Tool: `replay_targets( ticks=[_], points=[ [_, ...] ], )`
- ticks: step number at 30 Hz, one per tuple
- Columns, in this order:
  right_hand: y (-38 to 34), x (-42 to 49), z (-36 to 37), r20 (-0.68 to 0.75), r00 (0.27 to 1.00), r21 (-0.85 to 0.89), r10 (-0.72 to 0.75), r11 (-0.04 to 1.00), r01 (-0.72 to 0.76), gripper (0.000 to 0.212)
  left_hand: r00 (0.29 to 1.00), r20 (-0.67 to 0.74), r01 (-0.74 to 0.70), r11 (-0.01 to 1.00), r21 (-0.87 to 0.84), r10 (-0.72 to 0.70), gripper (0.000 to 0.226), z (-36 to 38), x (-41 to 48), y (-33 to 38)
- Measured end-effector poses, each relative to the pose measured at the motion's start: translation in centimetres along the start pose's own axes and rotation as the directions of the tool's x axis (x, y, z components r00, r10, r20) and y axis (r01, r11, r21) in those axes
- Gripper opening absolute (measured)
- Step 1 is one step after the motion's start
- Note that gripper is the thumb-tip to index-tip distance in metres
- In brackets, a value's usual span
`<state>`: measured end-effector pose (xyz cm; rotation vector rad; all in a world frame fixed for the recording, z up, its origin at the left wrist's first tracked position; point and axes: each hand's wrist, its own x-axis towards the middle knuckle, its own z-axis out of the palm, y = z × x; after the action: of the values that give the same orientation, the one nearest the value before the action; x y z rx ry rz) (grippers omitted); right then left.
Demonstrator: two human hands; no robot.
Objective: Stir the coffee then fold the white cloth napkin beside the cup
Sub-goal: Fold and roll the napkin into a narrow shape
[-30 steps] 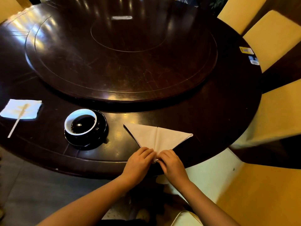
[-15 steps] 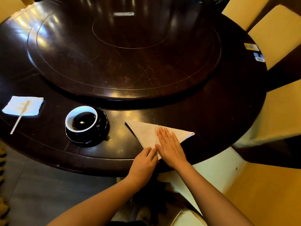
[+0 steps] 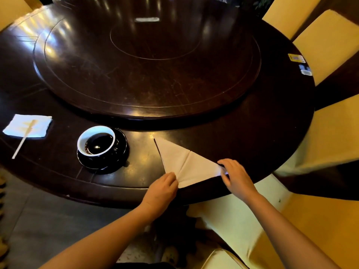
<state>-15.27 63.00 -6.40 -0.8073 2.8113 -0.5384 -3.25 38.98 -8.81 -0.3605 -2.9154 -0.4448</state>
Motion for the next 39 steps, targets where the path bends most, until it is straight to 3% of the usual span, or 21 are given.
replay_targets(
  ticks=[4,9,13,16,18,21,25,30,35,39],
  points=[
    [-0.6,-2.8,0.6,0.117,0.992,0.098,-0.053,0.994,0.041,0.053,1.0,-0.01,0.011,1.0,-0.021,-0.011,0.026,-0.4,-0.6,-0.7],
    [-0.6,-5.6,2.1,0.163,0.978,-0.001,-0.133,0.991,0.135,0.06,1.0,-0.008,-0.014,0.999,-0.044,0.014,0.026,-0.7,-0.9,-1.2],
    [-0.9,-6.5,2.3,0.06,0.992,-0.009,-0.113,0.993,0.114,0.048,0.998,0.042,-0.038,0.995,-0.087,0.042,0.023,-1.0,-1.0,-1.8],
    [-1.1,-6.3,1.3,-0.075,0.976,-0.052,-0.206,0.978,0.203,0.031,0.995,0.097,-0.02,0.991,-0.135,0.033,0.023,-0.9,-1.0,-2.0],
    [-1.7,-5.5,-0.1,-0.147,0.958,0.004,-0.248,0.968,0.252,0.015,0.993,0.118,-0.008,0.992,-0.123,0.023,0.027,-0.9,-1.0,-2.1],
    [-3.6,-2.8,-2.8,-0.207,0.952,0.152,-0.224,0.954,0.257,0.016,0.997,0.08,0.008,0.999,-0.048,-0.004,0.028,-1.1,-1.1,-2.1],
    [-7.4,2.3,-4.1,-0.166,0.981,0.387,-0.104,0.908,0.162,0.025,0.988,-0.024,0.154,0.987,-0.055,-0.155,0.027,-0.8,-1.5,-1.9],
    [-11.3,9.5,-2.2,-0.104,0.995,0.474,-0.009,0.878,0.057,0.025,0.901,-0.03,0.419,0.888,-0.19,-0.432,0.034,-1.0,-0.8,-0.9],
    [-12.0,14.1,1.9,-0.04,0.995,0.414,0.092,0.908,-0.067,0.025,0.746,0.006,0.611,0.681,-0.404,-0.666,0.029,-1.0,-0.4,-0.9],
    [-11.7,14.7,4.5,-0.052,0.982,0.224,0.18,0.961,-0.164,0.026,0.699,0.015,0.647,0.623,-0.44,-0.715,0.014,-1.1,-0.2,0.0]
  ],
)
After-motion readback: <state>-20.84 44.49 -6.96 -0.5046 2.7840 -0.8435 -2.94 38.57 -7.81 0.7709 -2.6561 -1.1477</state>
